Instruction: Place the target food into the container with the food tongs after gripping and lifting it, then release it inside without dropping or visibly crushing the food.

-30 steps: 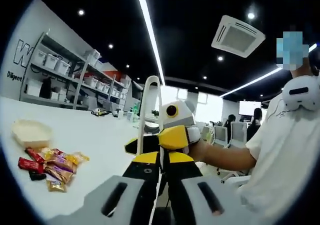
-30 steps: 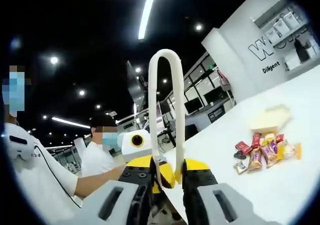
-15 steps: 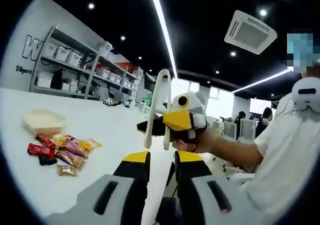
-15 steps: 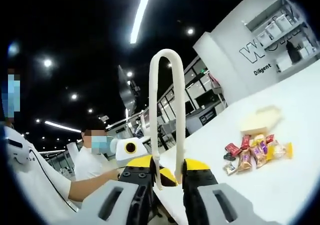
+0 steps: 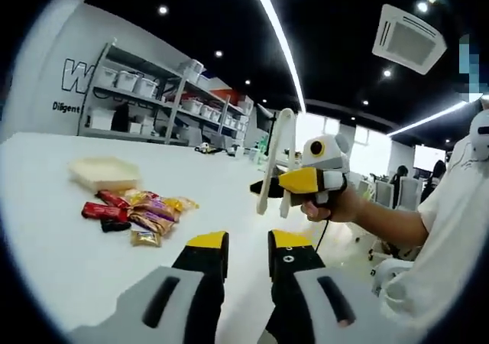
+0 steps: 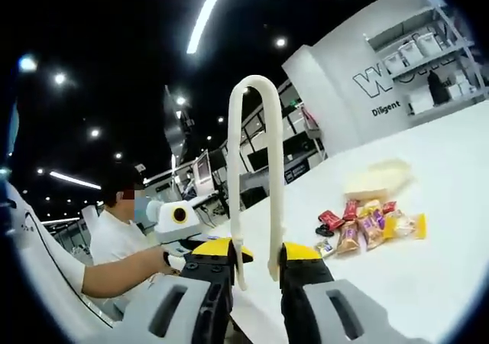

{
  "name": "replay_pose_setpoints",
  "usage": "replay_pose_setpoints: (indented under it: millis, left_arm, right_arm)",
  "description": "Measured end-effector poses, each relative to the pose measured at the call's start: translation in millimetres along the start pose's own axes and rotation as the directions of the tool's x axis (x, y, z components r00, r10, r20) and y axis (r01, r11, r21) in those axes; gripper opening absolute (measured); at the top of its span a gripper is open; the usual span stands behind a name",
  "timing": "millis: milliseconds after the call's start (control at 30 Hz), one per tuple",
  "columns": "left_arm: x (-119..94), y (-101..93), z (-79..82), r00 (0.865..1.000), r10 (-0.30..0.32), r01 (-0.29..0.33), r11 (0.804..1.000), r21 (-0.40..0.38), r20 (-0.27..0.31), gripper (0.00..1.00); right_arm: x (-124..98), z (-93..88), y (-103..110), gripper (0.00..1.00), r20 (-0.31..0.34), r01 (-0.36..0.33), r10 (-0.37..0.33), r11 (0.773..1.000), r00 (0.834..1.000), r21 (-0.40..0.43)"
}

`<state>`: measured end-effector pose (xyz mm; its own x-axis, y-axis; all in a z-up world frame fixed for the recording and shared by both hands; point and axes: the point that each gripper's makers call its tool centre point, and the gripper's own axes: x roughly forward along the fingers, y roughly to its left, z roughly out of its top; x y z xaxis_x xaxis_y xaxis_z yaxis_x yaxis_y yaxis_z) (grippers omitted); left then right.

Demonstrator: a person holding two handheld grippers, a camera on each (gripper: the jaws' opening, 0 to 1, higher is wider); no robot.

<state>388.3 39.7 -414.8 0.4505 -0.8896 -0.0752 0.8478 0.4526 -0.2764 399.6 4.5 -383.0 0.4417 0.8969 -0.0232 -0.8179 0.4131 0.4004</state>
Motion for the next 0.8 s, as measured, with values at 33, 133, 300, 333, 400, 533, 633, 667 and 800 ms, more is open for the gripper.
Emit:
replay_pose_setpoints:
  millis: [33,133,300,333,400,533,633,667,800]
  left_arm:
    - [1.8,-6.5,-1.1,1.0,-0.028,0.028,0.999,-0.016,0.0,0.2]
    - [7.9,-17.7,-3.5,0.998,-0.058,0.058,0.998,-0.004,-0.01,0.2]
    - [17.0,-38.4,-0.1,0.99,-0.144,0.144,0.989,-0.022,-0.007,0.15]
    - [17.7,-38.9,0.8,0.989,-0.149,0.149,0.989,-0.02,-0.004,0.14]
    - [17.4,-40.8,3.9,0.985,-0.169,0.17,0.985,-0.017,0.01,0.08]
    - [14.4,-47.9,9.3,0.972,-0.234,0.235,0.971,-0.046,0.031,0.04]
    - [10.0,-60.4,12.2,0.949,-0.31,0.313,0.947,-0.074,0.056,0.03]
    - [8.9,-63.6,12.9,0.943,-0.326,0.33,0.939,-0.092,0.061,0.02]
    - [5.2,-75.8,10.3,0.923,-0.383,0.386,0.917,-0.1,0.041,0.02]
  right_arm:
    - [1.0,-0.7,1.1,0.17,-0.002,-0.003,0.003,1.0,1.0,-0.001]
    - [5.5,-2.8,5.9,0.17,-0.009,-0.013,0.013,1.0,1.0,-0.013]
    - [9.6,-1.1,18.5,0.17,-0.002,-0.06,0.06,0.998,0.998,0.002]
    - [9.7,-0.6,21.6,0.18,-0.001,-0.071,0.071,0.997,0.997,0.01]
    - [9.8,0.6,27.0,0.18,-0.001,-0.088,0.088,0.996,0.996,0.009]
    - [7.0,3.0,32.7,0.19,0.002,-0.123,0.123,0.992,0.992,0.027]
    - [4.1,4.1,39.1,0.2,0.01,-0.176,0.176,0.982,0.984,0.071]
    - [2.5,4.1,41.5,0.21,0.012,-0.194,0.194,0.978,0.981,0.079]
    - [-3.2,0.2,55.1,0.23,0.0,-0.264,0.265,0.962,0.964,0.07]
